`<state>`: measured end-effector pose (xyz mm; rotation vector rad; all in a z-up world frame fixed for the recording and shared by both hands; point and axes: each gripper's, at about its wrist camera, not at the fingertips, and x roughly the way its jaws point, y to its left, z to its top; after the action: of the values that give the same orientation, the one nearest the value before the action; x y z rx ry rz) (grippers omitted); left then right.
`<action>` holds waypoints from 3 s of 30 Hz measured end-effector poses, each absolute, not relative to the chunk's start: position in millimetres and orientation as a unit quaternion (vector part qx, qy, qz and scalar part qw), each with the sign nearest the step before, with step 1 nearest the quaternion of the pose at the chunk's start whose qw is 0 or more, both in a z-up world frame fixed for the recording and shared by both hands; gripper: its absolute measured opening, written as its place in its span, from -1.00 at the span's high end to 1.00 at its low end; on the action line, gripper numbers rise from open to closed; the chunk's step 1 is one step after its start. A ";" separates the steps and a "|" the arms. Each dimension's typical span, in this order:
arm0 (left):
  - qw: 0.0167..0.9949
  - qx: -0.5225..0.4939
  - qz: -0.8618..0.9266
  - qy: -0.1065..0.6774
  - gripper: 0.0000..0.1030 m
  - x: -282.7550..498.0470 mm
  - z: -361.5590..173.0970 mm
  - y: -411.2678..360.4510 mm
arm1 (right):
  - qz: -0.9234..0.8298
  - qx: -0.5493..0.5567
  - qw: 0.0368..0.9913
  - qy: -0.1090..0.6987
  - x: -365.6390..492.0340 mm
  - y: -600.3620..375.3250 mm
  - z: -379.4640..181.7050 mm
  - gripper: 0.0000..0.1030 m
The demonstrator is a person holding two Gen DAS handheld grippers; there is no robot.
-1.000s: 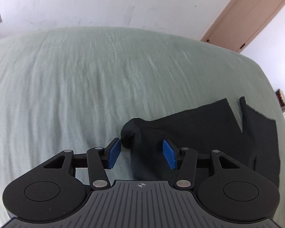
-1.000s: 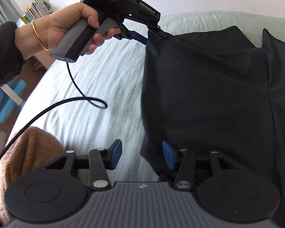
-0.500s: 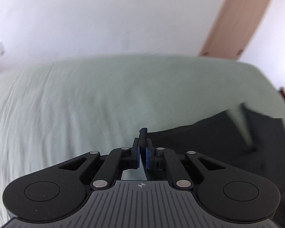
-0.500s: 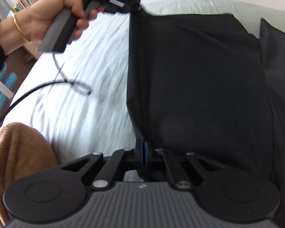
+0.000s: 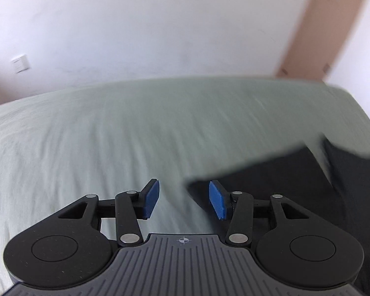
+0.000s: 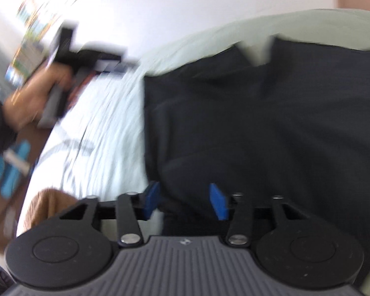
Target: Fold clothes
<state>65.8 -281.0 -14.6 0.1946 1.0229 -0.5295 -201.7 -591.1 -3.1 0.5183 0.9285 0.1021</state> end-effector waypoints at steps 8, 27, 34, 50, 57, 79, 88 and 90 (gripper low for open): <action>0.779 0.138 -0.339 0.509 0.14 -89.9 -24.0 -324.2 | -0.106 0.337 0.839 0.413 -289.9 -700.6 -8.1 -0.19; 0.816 0.133 -0.305 0.473 0.07 -155.8 11.5 -317.6 | -0.123 0.401 0.783 0.458 -320.5 -742.0 -67.4 -0.24; 0.795 0.142 -0.302 0.506 -0.05 -152.8 14.9 -338.3 | -0.108 0.395 0.788 0.459 -311.9 -732.6 -65.1 -0.34; 0.783 0.025 -0.286 0.552 -0.05 -181.9 -83.7 -340.4 | -0.123 0.397 0.774 0.478 -296.4 -732.4 -69.6 -0.10; 0.789 0.012 -0.287 0.543 0.13 -179.5 -85.9 -350.9 | -0.116 0.381 0.778 0.485 -293.2 -728.6 -72.3 0.51; 0.763 0.003 -0.305 0.570 0.19 -177.8 -56.1 -326.5 | -0.133 0.298 0.796 0.510 -297.1 -718.8 -45.2 0.11; 0.808 0.084 -0.323 0.485 0.02 -130.4 -4.8 -334.3 | -0.172 0.301 0.832 0.434 -297.0 -748.3 -26.1 0.10; 0.809 0.085 -0.329 0.479 0.02 -116.1 -3.2 -342.6 | -0.179 0.298 0.838 0.421 -284.4 -754.9 -25.4 0.10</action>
<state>-116.1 -342.6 -3.2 0.1818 1.0240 -0.7029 -284.4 -754.9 -25.4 0.6298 0.8912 -0.3798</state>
